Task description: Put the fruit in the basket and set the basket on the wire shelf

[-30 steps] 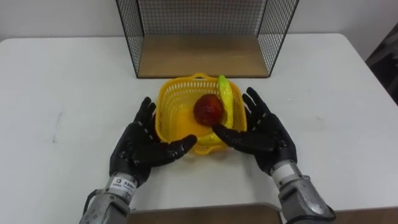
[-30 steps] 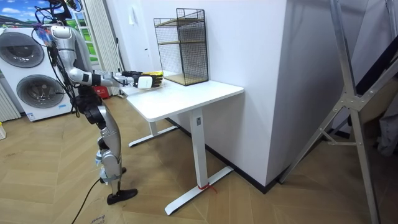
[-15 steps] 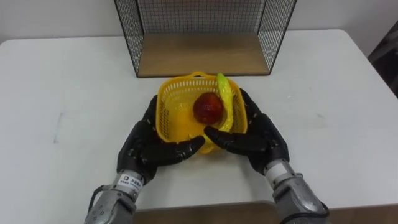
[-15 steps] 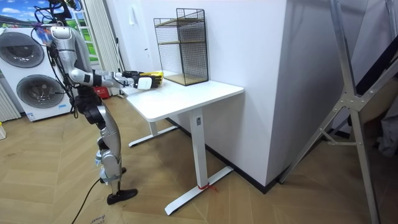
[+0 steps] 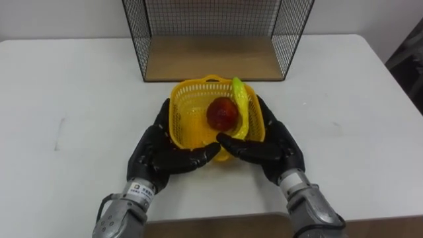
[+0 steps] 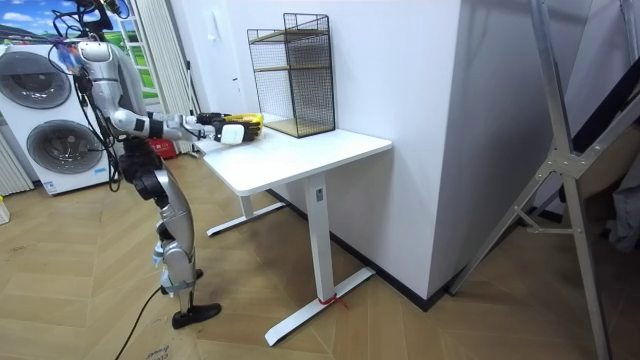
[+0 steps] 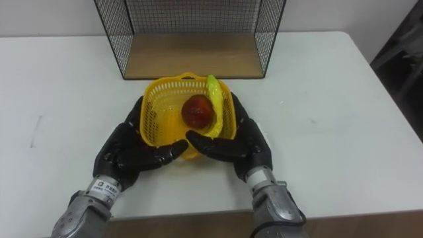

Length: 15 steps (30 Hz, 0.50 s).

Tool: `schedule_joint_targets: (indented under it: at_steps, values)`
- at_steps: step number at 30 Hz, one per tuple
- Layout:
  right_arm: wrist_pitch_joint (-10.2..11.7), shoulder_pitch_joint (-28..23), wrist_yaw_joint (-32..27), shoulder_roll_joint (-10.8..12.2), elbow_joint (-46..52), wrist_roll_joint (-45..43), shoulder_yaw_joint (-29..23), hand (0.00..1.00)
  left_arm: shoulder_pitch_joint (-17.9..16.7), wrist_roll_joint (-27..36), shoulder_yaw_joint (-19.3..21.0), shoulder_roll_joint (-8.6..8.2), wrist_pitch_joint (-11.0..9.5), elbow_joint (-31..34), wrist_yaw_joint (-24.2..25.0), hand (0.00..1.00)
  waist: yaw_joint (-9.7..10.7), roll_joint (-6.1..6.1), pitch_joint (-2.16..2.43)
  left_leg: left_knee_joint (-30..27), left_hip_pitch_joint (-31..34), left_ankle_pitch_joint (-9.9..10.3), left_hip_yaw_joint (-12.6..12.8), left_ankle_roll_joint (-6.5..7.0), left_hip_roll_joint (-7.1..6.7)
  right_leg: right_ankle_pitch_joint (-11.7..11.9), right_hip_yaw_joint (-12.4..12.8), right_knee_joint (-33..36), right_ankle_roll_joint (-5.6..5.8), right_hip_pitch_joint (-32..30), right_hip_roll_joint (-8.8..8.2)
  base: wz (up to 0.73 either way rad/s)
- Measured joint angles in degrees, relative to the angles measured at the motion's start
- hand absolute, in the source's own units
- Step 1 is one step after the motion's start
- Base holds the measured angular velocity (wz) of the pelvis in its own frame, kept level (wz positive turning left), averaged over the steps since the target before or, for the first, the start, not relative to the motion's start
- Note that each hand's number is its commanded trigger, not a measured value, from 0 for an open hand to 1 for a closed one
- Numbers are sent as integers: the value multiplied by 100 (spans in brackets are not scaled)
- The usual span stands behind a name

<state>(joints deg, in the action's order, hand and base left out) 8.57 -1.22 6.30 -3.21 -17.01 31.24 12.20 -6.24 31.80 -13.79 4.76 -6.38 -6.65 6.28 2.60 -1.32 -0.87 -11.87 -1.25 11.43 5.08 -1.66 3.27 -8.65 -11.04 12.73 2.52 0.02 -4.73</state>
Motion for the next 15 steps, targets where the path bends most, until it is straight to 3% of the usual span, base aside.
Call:
schedule_joint_targets:
  at_steps: [9, 15]
  values:
    - [151, 228, -326, 80, 16, 109, 21, 0, 130, 10, -2, -69, -163, 379, -140, 0, 3, 2, -1, 8, -37, 0, 34, 0, 0, 3, 37, 1, -5, -26, 3, -1]
    - [276, 314, -523, 103, 687, 172, 27, 0, 249, 14, -5, -110, -170, 762, -282, 0, 19, 5, 0, 9, -29, 0, 70, 0, 1, 3, 78, 1, -5, -54, 8, -3]
